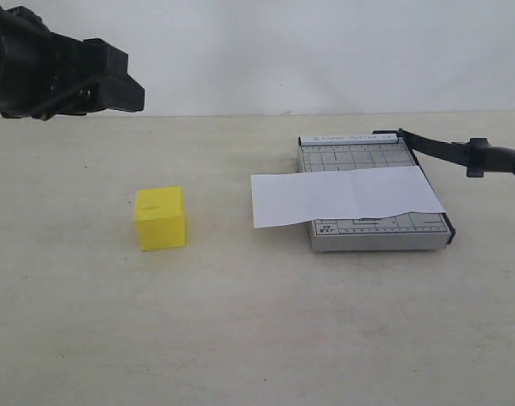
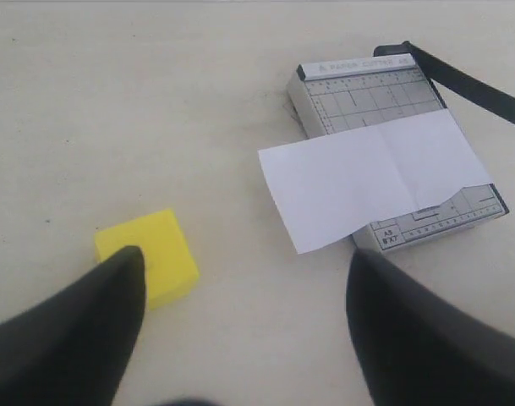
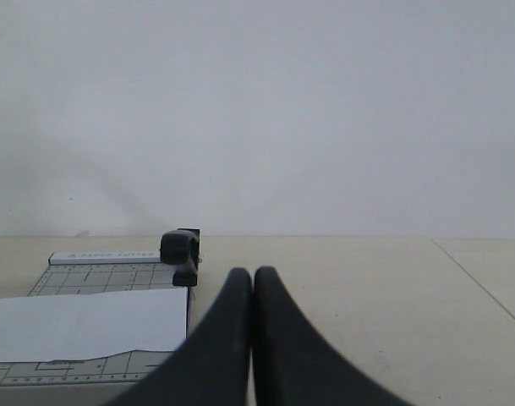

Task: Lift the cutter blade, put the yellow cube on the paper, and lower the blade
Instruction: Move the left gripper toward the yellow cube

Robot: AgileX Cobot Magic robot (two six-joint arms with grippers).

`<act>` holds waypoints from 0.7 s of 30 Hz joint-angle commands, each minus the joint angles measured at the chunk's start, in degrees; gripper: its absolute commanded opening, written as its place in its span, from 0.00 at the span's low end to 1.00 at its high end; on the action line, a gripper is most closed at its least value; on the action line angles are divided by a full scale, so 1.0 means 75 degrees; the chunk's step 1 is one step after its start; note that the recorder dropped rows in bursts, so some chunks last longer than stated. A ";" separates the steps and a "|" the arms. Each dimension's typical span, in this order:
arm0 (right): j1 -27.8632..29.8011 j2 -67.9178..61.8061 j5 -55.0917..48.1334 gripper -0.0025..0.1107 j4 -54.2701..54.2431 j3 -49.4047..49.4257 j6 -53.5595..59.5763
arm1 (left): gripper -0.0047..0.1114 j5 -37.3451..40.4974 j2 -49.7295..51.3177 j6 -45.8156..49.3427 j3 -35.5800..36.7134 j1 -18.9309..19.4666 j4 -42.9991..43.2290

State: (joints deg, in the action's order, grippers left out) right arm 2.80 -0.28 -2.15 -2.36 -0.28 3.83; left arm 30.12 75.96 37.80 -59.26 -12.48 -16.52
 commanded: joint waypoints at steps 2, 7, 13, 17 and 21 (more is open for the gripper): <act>-0.0005 0.0037 0.0060 0.02 -0.0003 0.0038 -0.0019 | 0.60 -0.0111 0.0051 0.0033 -0.0054 -0.0032 -0.0059; -0.0005 0.0037 0.0060 0.02 -0.0003 0.0038 -0.0019 | 0.60 -0.0087 0.0223 0.0172 -0.0054 -0.0032 0.0008; -0.0005 0.0037 0.0060 0.02 -0.0003 0.0038 -0.0019 | 0.75 -0.0345 0.0996 0.0172 -0.0054 -0.0017 0.0008; -0.0005 0.0037 0.0060 0.02 -0.0003 0.0038 -0.0019 | 0.76 -0.0698 0.1547 0.0172 -0.0054 -0.0017 0.0032; -0.0005 0.0037 0.0060 0.02 -0.0003 0.0038 -0.0019 | 0.76 -0.1086 0.2152 0.0110 -0.0086 -0.0017 0.0033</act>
State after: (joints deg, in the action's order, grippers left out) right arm 2.80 -0.28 -2.15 -2.36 -0.28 3.83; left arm 24.47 89.64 38.63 -59.26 -12.48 -16.42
